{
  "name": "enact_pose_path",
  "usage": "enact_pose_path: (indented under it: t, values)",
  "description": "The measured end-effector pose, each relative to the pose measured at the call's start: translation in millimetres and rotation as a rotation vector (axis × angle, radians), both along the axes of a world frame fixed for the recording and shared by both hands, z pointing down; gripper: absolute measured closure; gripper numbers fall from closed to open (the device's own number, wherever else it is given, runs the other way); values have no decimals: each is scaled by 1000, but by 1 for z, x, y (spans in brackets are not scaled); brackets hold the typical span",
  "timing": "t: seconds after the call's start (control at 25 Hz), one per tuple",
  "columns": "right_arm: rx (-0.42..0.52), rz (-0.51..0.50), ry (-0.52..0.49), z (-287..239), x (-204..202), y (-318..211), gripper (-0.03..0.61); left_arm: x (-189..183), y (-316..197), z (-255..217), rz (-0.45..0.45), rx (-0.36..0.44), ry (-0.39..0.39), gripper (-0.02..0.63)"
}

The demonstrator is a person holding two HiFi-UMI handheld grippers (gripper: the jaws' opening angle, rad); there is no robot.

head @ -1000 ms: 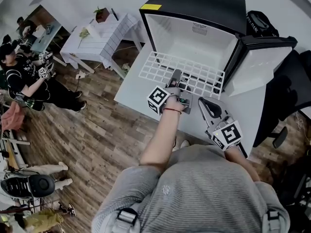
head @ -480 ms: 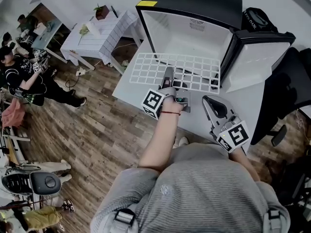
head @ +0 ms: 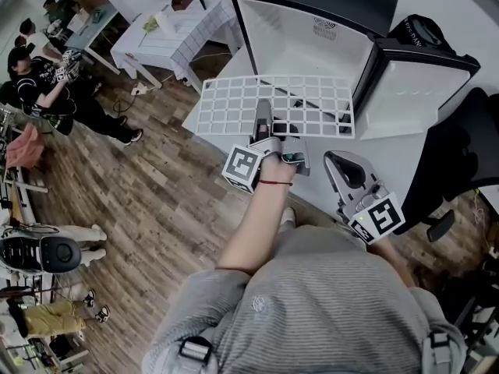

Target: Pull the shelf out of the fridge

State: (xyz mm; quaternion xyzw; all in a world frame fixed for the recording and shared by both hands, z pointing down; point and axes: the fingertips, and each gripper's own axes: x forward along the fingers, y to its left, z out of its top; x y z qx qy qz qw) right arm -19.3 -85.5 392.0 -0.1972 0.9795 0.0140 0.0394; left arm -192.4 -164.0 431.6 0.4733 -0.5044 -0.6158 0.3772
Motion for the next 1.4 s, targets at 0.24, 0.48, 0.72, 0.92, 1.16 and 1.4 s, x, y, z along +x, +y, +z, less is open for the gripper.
enact_pose_path:
  t: [0.24, 0.48, 0.72, 0.92, 1.16, 1.4]
  values:
    - [39, -56, -8, -6, 22, 23, 565, 26, 32, -12, -43, -20, -17, 581]
    - [36, -88, -17, -5, 36, 41, 565, 39, 63, -11, -82, -29, -10, 581]
    - [43, -99, -26, -12, 50, 60, 565, 49, 84, -17, -100, -22, -13, 581]
    - [38, -97, -29, -12, 53, 66, 565, 54, 87, -16, -91, -25, -11, 581]
    - [36, -91, -16, -12, 53, 67, 566, 54, 87, -17, -88, -27, -13, 581]
    - [44, -84, 4, -9, 58, 63, 566, 57, 84, -16, -85, -28, -20, 581]
